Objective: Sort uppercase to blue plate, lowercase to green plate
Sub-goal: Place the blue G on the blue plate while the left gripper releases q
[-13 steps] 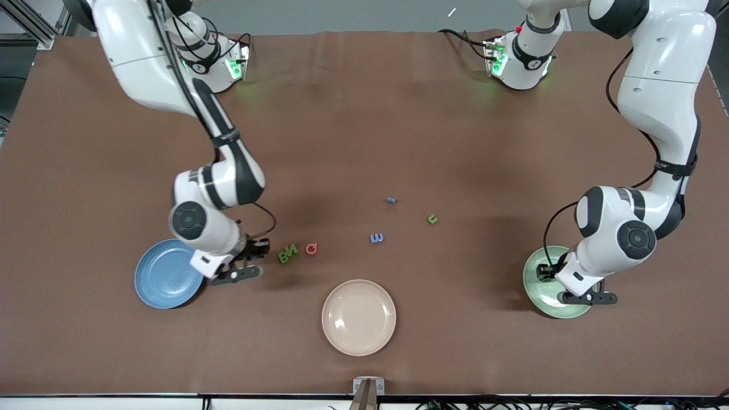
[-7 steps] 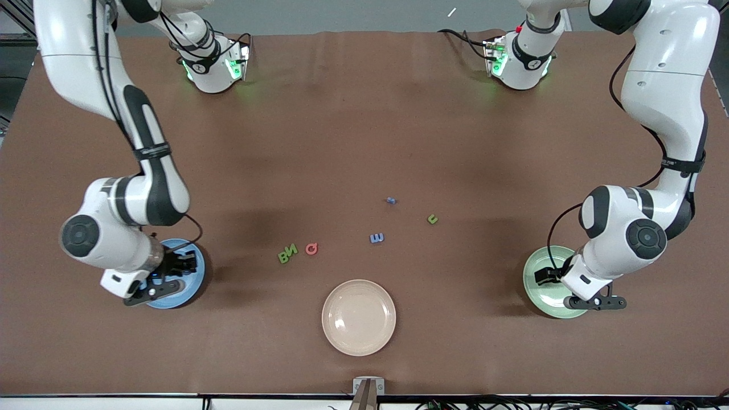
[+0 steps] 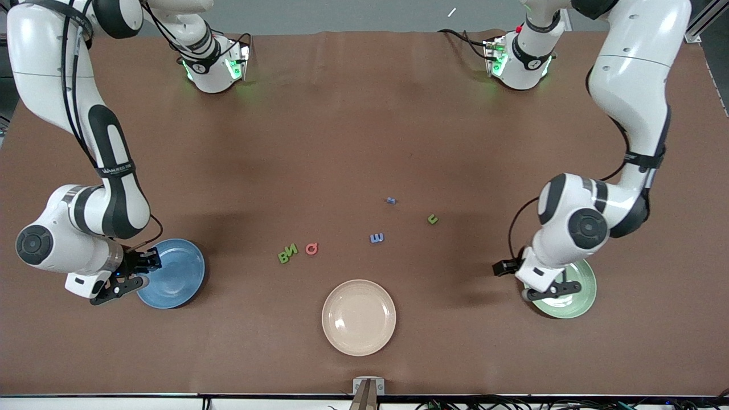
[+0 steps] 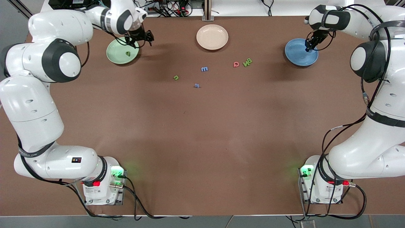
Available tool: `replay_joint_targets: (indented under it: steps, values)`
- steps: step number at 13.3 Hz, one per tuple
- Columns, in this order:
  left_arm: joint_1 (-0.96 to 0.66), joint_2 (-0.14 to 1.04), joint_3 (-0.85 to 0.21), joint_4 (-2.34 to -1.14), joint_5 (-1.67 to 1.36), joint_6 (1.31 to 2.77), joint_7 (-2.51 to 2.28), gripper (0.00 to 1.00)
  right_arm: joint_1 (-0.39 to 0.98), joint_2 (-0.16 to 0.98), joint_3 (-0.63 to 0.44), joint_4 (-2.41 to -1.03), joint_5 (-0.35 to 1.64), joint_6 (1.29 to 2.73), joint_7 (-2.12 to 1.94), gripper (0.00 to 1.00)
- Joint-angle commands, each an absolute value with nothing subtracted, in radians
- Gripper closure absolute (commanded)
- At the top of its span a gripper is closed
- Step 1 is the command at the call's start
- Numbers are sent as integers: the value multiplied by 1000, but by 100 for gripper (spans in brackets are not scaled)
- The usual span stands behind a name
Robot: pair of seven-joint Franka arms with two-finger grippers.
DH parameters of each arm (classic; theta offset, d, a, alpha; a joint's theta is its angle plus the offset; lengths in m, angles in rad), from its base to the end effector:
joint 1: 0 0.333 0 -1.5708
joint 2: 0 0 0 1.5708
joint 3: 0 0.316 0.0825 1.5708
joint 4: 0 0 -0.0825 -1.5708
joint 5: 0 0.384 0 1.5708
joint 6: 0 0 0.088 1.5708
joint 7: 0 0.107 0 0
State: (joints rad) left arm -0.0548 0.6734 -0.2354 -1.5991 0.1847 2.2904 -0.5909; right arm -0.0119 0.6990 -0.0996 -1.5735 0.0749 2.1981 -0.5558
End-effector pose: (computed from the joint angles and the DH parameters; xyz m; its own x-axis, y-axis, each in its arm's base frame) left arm 0.6774 -0.1744 0.2484 0.9722 0.2320 0.0319 0.2313 -0.9726 0.0246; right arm 0.6901 -0.0653 0.2255 0.9112 0.4071 -0.0631 0.4059 -0.9134 -0.0314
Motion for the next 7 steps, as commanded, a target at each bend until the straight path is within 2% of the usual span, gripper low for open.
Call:
replay_joint_targets:
  steps: [1, 2, 3, 4, 7]
  values:
    - [-96, 649, -258, -1632, 189, 2284, -788, 0, -15, 707, -86, -1580, 55, 2217, -560, 55]
    - [-124, 652, -258, -1634, 189, 2284, -857, 0, -14, 707, -86, -1580, 55, 2218, -558, 38]
    - [-144, 653, -259, -1640, 189, 2284, -915, 0, -8, 707, -86, -1580, 57, 2218, -554, 27]
    - [-156, 653, -261, -1647, 189, 2284, -958, 0, -3, 707, -86, -1575, 57, 2218, -549, 19]
    - [-204, 652, -259, -1672, 190, 2284, -1095, 0, 11, 696, -80, -1559, 72, 2212, -513, 15]
